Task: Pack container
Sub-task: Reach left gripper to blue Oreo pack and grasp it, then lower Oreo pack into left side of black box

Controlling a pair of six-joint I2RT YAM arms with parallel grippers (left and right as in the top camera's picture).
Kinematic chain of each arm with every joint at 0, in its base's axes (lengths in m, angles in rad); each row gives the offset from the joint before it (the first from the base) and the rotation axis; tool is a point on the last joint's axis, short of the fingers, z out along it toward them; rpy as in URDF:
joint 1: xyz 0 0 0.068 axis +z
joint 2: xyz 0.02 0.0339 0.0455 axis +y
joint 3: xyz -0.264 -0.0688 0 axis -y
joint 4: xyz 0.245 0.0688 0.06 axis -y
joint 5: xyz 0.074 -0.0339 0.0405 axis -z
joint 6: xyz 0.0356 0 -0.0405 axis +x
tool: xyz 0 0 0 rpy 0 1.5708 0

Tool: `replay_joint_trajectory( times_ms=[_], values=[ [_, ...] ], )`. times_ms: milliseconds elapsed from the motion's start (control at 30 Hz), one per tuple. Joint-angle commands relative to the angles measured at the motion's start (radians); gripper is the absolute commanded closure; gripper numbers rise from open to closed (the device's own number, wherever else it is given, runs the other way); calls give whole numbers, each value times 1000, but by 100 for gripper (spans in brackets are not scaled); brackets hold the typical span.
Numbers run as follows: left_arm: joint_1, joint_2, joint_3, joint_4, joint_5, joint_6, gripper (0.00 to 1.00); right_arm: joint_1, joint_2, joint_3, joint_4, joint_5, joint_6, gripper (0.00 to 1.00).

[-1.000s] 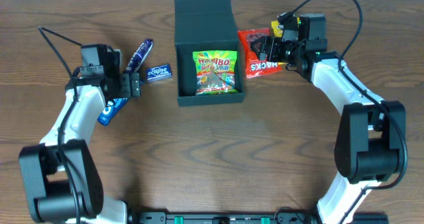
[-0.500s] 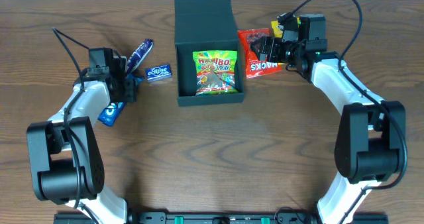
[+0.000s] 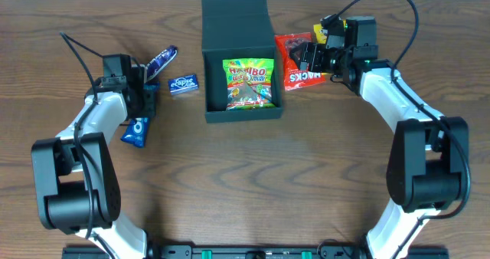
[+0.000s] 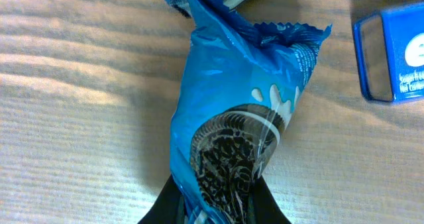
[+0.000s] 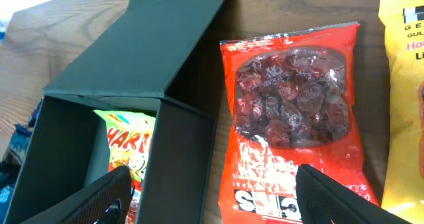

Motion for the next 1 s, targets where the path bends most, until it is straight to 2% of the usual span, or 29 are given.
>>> replay_joint_trajectory(
  times_ms=[0, 200, 400, 633, 767, 967],
  values=[
    [0, -48, 27, -36, -6, -24, 94, 6, -27, 2, -1, 7, 5, 21],
    [-19, -182, 95, -50, 4, -109, 94, 6, -27, 2, -1, 6, 6, 21],
    [-171, -226, 180, 50, 35, -307, 94, 6, -27, 2, -1, -12, 6, 21],
    [-373, -141, 180, 219, -12, -524, 94, 6, -27, 2, -23, -13, 6, 20],
    [-428, -56, 180, 313, -33, -528, 94, 6, -27, 2, -47, -13, 5, 20],
    [-440, 9, 180, 294, -30, -626, 94, 6, -27, 2, -66, -12, 4, 19]
  ],
)
